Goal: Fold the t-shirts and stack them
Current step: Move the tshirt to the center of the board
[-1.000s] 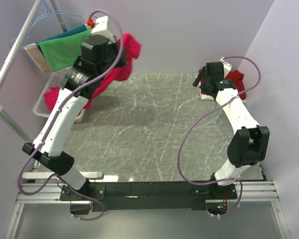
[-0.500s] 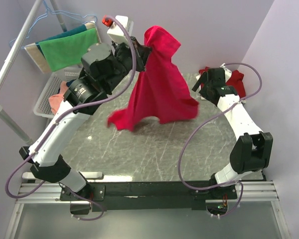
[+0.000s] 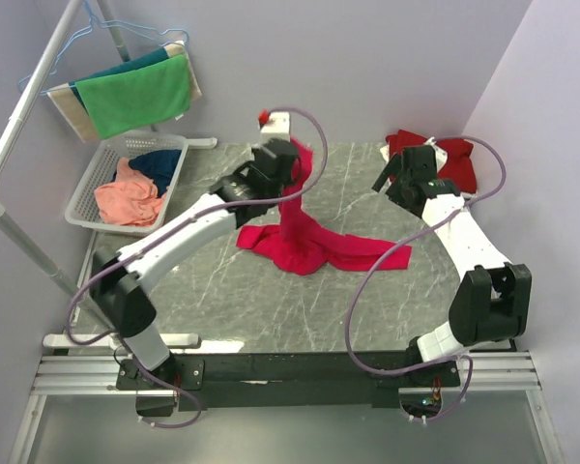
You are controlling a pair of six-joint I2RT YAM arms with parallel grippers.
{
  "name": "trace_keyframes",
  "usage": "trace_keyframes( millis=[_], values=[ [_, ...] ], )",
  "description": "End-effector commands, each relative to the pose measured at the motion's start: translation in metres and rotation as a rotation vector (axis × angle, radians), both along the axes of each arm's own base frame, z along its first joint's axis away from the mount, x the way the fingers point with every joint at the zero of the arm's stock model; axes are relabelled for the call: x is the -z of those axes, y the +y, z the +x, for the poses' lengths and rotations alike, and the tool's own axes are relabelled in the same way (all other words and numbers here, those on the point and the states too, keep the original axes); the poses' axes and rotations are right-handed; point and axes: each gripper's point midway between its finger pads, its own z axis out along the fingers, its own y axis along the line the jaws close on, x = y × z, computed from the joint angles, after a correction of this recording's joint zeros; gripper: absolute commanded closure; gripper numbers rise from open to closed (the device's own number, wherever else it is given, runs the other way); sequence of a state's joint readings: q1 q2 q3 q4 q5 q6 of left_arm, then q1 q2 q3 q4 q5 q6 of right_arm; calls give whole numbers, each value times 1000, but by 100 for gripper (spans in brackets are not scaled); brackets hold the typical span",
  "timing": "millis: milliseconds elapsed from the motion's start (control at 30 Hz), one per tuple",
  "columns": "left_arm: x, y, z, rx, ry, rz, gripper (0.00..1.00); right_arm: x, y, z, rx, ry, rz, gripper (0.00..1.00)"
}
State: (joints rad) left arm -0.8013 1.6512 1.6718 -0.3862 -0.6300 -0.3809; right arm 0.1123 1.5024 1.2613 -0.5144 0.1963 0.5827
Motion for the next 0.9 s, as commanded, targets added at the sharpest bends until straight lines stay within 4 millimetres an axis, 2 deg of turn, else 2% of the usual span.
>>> trace_keyframes(
  millis=[0, 67, 167, 233, 267, 300, 333, 367, 400, 533, 633, 667, 767, 800, 833, 867],
  values=[
    [68, 19, 8, -118, 152, -20, 99, -20, 1, -5, -42, -79, -3, 2],
    [94, 28, 12, -129, 207, -8, 99, -18, 7, -6, -78, -85, 2, 5],
    [111, 23, 14, -69, 235, -25, 99, -20, 22, -6, -166, -121, 15, 16],
    [121, 20, 14, -26, 263, -19, 99, -20, 32, -1, -202, -134, 38, 17],
    [132, 21, 14, -29, 294, 0, 99, -26, 36, 3, -223, -147, 48, 10],
    [139, 25, 14, -45, 317, 12, 99, -18, 41, 6, -236, -117, 57, 1],
    [145, 29, 15, -60, 335, 22, 99, -17, 48, 7, -257, -103, 54, 0],
    [159, 35, 16, -97, 363, 31, 99, -27, 52, 14, -264, -113, 38, 0],
    [170, 44, 11, -125, 407, 55, 99, -12, 53, 14, -265, -50, 10, 0],
    [212, 85, 4, -277, 555, 36, 99, -10, 85, 19, -370, -27, 7, 0],
    [223, 99, -1, -303, 571, -9, 99, -7, 102, 18, -398, -54, 82, 4],
    [216, 100, 0, -298, 553, -23, 99, 2, 108, 16, -416, -39, 119, 12],
    [203, 106, 8, -297, 515, -33, 99, 18, 117, 13, -481, 53, 120, 19],
    [199, 108, 12, -304, 505, -29, 99, 23, 121, 6, -507, 85, 108, 19],
    [186, 107, 21, -303, 479, -42, 99, 25, 123, 4, -520, 80, 91, 16],
    [185, 108, 24, -299, 479, -26, 99, 25, 122, -3, -531, 66, 67, 0]
  ],
)
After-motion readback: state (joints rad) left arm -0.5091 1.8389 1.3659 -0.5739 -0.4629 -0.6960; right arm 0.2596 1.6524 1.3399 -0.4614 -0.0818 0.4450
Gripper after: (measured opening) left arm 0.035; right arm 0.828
